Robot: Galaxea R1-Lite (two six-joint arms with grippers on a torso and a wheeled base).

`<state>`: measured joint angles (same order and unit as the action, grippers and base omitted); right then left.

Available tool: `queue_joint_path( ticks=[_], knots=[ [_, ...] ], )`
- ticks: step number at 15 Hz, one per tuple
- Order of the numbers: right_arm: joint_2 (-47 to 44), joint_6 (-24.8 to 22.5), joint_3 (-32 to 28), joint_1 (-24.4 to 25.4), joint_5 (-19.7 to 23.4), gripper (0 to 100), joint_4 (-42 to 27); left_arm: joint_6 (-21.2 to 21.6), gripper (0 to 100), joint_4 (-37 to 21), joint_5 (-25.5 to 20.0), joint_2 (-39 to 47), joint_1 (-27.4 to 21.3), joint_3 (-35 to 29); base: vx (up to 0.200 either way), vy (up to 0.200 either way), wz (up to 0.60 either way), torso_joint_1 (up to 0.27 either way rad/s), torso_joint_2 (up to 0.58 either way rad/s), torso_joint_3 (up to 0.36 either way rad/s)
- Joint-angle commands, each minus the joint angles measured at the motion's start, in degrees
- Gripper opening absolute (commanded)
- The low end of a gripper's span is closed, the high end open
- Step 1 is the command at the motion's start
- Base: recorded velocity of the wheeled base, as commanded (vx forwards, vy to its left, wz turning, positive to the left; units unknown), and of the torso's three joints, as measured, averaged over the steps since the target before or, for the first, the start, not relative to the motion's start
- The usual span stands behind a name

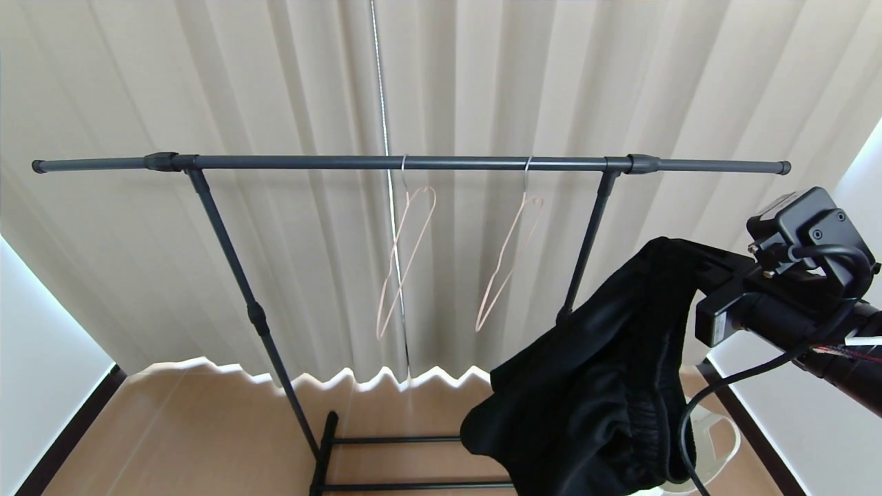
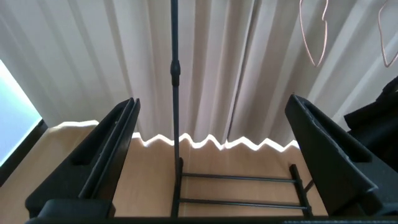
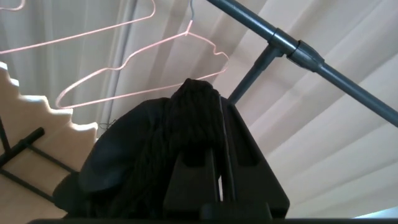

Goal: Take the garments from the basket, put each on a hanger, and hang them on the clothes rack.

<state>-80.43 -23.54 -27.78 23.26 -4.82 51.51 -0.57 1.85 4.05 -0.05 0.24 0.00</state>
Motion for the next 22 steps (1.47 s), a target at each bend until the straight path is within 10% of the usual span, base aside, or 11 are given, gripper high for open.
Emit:
queue_joint_path(
  ticks=[1, 7, 10, 14, 22],
  knots=[
    [-0.07, -0.01, 0.01, 0.03, -0.02, 0, 0.09, -0.04, 100, -0.01, 0.00, 0.05, 0.02, 0.00, -0.200, 0.000, 0.00, -0.007, 0.00, 0.007],
    [0.01, -0.19, 1.77, 1.96, -1.60, 0, -0.27, 2.07, 100, -1.59, -0.18, 0.75, -0.07, 0.00, 0.000, 0.000, 0.00, 0.000, 0.00, 0.000],
    [0.28, 1.22, -8.96, 2.67, -2.13, 0, -22.41, 2.95, 100, -2.73, -3.61, 20.00, -1.47, -1.32, 0.000, 0.000, 0.00, 0.000, 0.00, 0.000],
    [-7.90, 27.76, -42.79, 6.89, -1.51, 0, -71.98, -8.39, 100, -5.37, -16.97, 47.51, -5.52, -19.34, 0.000, 0.000, 0.00, 0.000, 0.00, 0.000],
    [-21.17, 45.69, -54.40, 12.95, -5.73, 0, -76.29, -15.34, 100, -4.75, -16.53, 76.87, -29.16, -37.53, 0.000, 0.000, 0.00, 0.000, 0.00, 0.000]
  ],
)
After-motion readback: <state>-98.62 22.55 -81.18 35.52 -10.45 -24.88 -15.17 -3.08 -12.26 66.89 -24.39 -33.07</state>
